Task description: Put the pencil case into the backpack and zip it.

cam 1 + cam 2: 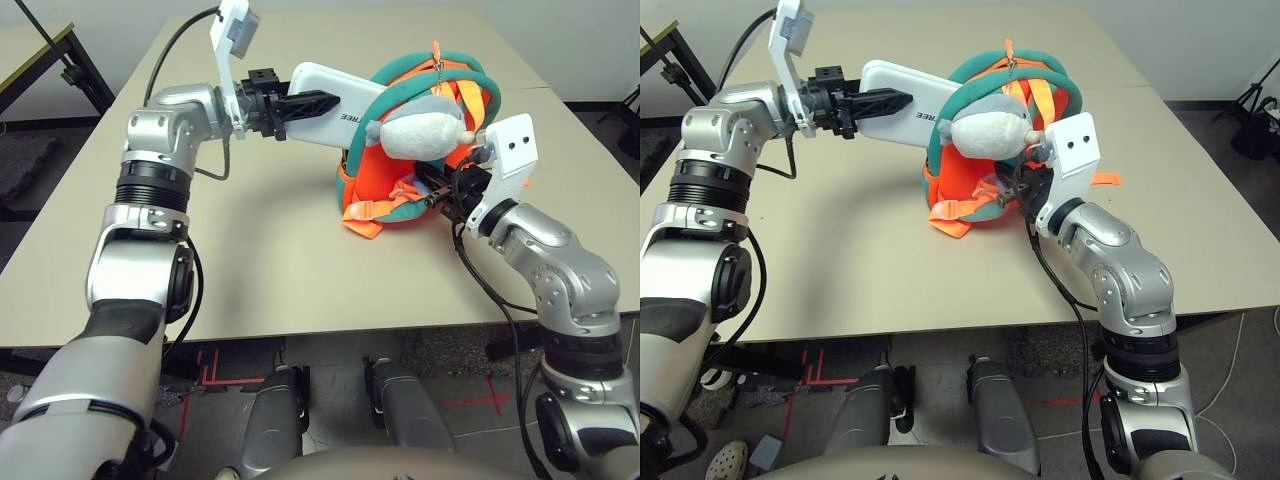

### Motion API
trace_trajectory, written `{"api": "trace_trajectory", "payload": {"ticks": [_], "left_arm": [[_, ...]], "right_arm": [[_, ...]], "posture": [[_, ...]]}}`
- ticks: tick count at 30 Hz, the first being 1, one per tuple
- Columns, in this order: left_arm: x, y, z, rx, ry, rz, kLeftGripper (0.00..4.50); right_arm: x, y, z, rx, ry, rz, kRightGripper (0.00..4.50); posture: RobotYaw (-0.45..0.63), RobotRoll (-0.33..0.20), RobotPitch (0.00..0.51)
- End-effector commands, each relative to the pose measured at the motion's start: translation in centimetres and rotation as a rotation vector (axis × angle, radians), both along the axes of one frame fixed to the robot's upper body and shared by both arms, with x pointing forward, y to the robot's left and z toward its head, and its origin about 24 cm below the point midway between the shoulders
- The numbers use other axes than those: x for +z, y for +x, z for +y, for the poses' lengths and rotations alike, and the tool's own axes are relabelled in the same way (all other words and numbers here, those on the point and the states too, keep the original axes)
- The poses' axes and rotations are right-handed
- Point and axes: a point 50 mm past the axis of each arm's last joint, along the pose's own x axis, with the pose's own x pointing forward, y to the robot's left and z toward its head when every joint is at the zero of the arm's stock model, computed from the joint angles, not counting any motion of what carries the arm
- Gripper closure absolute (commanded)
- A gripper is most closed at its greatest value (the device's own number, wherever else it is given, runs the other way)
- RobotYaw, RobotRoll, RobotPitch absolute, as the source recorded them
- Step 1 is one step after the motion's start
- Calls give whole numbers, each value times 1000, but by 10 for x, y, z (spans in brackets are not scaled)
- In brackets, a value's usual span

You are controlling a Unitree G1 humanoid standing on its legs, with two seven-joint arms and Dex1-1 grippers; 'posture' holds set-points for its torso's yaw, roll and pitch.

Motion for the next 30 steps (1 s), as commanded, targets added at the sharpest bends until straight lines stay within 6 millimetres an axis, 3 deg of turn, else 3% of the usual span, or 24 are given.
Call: {"api": "trace_trajectory", "payload": {"ticks": [1,14,25,30], "left_arm": [[-1,5,-12,-19,12,-9,3246],[-37,18,-47,40,25,87,3246],[-42,22,-44,142,-9,84,3246],[-25,22,-32,143,-80,63,1485]], "right_arm": [[-11,1,4,22,-17,57,4333],[-11,1,8,33,-18,54,4333],[-13,1,9,41,-19,59,4333],[-13,0,9,41,-20,59,4333]], "posture": [[-224,0,123],[-223,0,121],[-219,0,122],[-221,0,123]]}}
